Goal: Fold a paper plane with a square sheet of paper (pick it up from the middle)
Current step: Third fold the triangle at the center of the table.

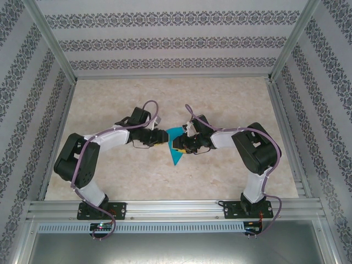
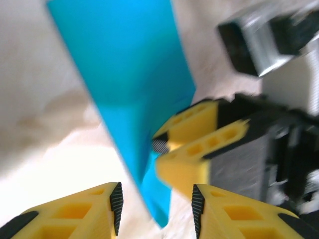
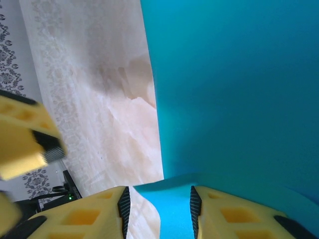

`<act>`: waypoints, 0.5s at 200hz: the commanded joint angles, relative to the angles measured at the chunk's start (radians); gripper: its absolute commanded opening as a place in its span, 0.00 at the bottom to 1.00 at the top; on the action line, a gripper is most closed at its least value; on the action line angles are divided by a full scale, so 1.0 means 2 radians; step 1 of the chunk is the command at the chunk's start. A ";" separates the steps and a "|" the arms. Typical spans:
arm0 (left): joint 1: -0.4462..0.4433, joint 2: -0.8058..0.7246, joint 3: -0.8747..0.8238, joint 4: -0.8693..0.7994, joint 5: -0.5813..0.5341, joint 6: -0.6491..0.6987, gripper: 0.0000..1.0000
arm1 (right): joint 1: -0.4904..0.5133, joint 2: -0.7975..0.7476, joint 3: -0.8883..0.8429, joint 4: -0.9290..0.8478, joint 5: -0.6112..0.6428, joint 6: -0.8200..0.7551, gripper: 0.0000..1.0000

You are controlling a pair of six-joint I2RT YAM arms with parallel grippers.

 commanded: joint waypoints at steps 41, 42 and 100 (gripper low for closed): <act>-0.022 -0.030 -0.072 0.084 -0.001 -0.058 0.46 | 0.008 -0.009 -0.024 -0.006 0.033 0.012 0.44; -0.022 -0.029 -0.072 0.084 -0.001 -0.058 0.46 | 0.008 -0.009 -0.024 -0.006 0.033 0.013 0.44; -0.050 0.015 -0.065 0.142 0.000 -0.086 0.41 | 0.012 -0.022 -0.029 -0.010 0.051 0.030 0.39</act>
